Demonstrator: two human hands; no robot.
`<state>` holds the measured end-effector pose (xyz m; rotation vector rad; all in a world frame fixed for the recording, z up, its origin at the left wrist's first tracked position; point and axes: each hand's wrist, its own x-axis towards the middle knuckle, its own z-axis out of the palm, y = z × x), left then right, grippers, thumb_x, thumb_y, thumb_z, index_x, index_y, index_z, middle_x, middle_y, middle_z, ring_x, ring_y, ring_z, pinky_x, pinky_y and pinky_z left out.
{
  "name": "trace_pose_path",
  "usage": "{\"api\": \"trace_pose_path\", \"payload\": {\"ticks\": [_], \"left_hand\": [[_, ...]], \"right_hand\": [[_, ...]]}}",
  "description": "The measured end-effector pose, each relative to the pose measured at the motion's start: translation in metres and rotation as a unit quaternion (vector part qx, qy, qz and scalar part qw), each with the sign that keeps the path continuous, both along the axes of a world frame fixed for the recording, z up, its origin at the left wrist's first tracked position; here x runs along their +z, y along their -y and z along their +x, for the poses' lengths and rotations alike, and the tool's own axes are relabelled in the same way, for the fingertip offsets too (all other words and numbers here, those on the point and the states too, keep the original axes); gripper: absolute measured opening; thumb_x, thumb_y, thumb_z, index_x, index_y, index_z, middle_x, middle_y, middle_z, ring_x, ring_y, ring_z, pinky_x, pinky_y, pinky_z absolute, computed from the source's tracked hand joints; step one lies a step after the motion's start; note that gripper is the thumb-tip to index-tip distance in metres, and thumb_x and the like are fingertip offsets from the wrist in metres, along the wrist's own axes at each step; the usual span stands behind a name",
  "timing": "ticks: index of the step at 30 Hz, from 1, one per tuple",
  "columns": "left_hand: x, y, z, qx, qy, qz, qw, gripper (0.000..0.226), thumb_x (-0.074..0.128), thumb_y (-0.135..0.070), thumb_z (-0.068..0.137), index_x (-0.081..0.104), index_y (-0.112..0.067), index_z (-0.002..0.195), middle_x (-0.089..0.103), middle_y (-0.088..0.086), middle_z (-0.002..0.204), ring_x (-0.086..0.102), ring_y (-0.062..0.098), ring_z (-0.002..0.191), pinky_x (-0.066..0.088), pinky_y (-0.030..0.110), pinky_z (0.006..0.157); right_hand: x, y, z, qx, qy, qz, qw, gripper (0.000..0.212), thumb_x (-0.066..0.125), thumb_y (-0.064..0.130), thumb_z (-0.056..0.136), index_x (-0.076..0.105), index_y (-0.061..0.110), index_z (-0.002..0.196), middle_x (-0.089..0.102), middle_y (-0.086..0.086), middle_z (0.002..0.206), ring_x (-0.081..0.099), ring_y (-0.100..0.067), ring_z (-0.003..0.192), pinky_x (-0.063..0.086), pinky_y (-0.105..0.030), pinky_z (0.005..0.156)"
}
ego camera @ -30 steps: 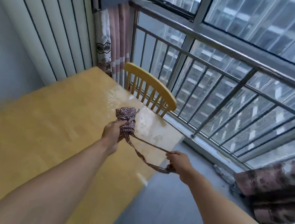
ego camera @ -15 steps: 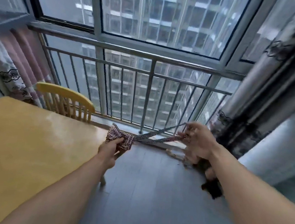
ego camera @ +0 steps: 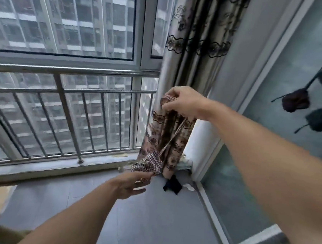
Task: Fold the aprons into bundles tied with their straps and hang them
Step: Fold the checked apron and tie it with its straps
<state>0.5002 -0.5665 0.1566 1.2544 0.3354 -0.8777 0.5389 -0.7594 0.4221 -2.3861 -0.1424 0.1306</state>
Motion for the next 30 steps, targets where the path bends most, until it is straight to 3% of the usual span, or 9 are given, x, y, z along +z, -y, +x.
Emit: {"api": "trace_pose_path", "payload": {"ticks": [5, 10, 14, 17, 19, 21, 24, 27, 30], "left_hand": [[0.014, 0.072, 0.045, -0.053, 0.011, -0.022, 0.998, 0.042, 0.083, -0.023, 0.082, 0.071, -0.009, 0.12, 0.077, 0.008, 0.11, 0.068, 0.019, 0.103, 0.057, 0.035, 0.094], [0.024, 0.131, 0.089, -0.119, 0.004, -0.046, 0.992, 0.062, 0.093, -0.042, 0.06, 0.072, -0.013, 0.11, 0.066, 0.009, 0.104, 0.059, 0.022, 0.09, 0.052, 0.032, 0.086], [0.034, 0.187, 0.108, -0.179, 0.024, -0.012, 0.983, 0.072, 0.093, -0.032, 0.057, 0.07, -0.007, 0.121, 0.075, 0.007, 0.11, 0.068, 0.018, 0.092, 0.054, 0.029, 0.07], [0.056, 0.23, 0.119, -0.228, 0.108, 0.031, 0.967, 0.109, 0.102, -0.043, 0.049, 0.05, -0.014, 0.141, 0.063, 0.012, 0.127, 0.061, 0.021, 0.095, 0.048, 0.034, 0.079], [0.079, 0.256, 0.129, -0.212, 0.219, 0.09, 0.948, 0.127, 0.099, -0.036, 0.059, 0.022, -0.026, 0.16, 0.039, 0.014, 0.158, 0.054, 0.031, 0.127, 0.045, 0.045, 0.101], [0.114, 0.292, 0.137, -0.225, 0.284, 0.074, 0.929, 0.112, 0.092, -0.021, 0.071, 0.024, -0.032, 0.16, 0.028, 0.007, 0.166, 0.037, 0.031, 0.146, 0.028, 0.049, 0.118], [0.18, 0.36, 0.142, -0.28, 0.338, -0.054, 0.897, 0.049, 0.06, -0.007, 0.093, 0.057, -0.031, 0.135, 0.055, -0.003, 0.148, 0.046, 0.022, 0.141, 0.026, 0.043, 0.12], [0.255, 0.427, 0.132, -0.286, 0.331, -0.172, 0.883, 0.032, 0.039, -0.012, 0.1, 0.069, -0.014, 0.111, 0.075, 0.003, 0.109, 0.066, 0.024, 0.112, 0.043, 0.04, 0.105], [0.319, 0.481, 0.122, -0.283, 0.347, -0.2, 0.871, 0.022, 0.043, -0.013, 0.098, 0.065, -0.012, 0.094, 0.066, 0.003, 0.079, 0.061, 0.021, 0.076, 0.044, 0.038, 0.09]], "right_hand": [[0.011, 0.07, 0.014, -0.099, 0.063, -0.181, 0.976, 0.024, 0.079, 0.031, 0.086, 0.065, 0.016, 0.099, 0.065, 0.0, 0.094, 0.059, -0.018, 0.087, 0.041, -0.027, 0.068], [0.038, 0.144, 0.01, -0.154, 0.023, -0.083, 0.984, 0.028, 0.087, 0.024, 0.08, 0.066, 0.017, 0.098, 0.053, 0.006, 0.065, 0.047, -0.006, 0.049, 0.036, -0.019, 0.044], [0.055, 0.198, 0.006, -0.17, 0.071, -0.128, 0.974, 0.029, 0.086, 0.012, 0.078, 0.066, 0.019, 0.097, 0.052, 0.01, 0.075, 0.05, -0.008, 0.065, 0.036, -0.015, 0.052], [0.071, 0.231, 0.002, -0.179, 0.069, -0.02, 0.981, 0.026, 0.084, 0.005, 0.079, 0.068, 0.013, 0.098, 0.058, 0.004, 0.075, 0.05, -0.008, 0.063, 0.041, -0.014, 0.055], [0.082, 0.25, -0.004, -0.177, 0.062, 0.073, 0.98, 0.029, 0.084, 0.004, 0.081, 0.066, 0.008, 0.103, 0.06, 0.001, 0.076, 0.052, -0.011, 0.061, 0.043, -0.018, 0.052], [0.09, 0.273, -0.01, -0.169, 0.057, 0.101, 0.979, 0.028, 0.08, 0.004, 0.085, 0.064, 0.006, 0.108, 0.061, 0.001, 0.078, 0.054, -0.007, 0.059, 0.042, -0.018, 0.051], [0.1, 0.319, -0.015, -0.157, 0.054, 0.099, 0.981, 0.027, 0.073, -0.001, 0.09, 0.063, 0.006, 0.114, 0.066, -0.002, 0.088, 0.059, -0.012, 0.072, 0.045, -0.027, 0.062], [0.119, 0.374, -0.016, -0.16, 0.063, 0.06, 0.983, 0.026, 0.066, -0.006, 0.092, 0.064, 0.013, 0.11, 0.075, -0.006, 0.1, 0.067, -0.016, 0.085, 0.052, -0.036, 0.075], [0.147, 0.422, -0.022, -0.204, 0.107, 0.022, 0.973, 0.019, 0.064, -0.005, 0.095, 0.064, 0.011, 0.105, 0.072, -0.01, 0.101, 0.066, -0.011, 0.072, 0.053, -0.028, 0.063]]}}
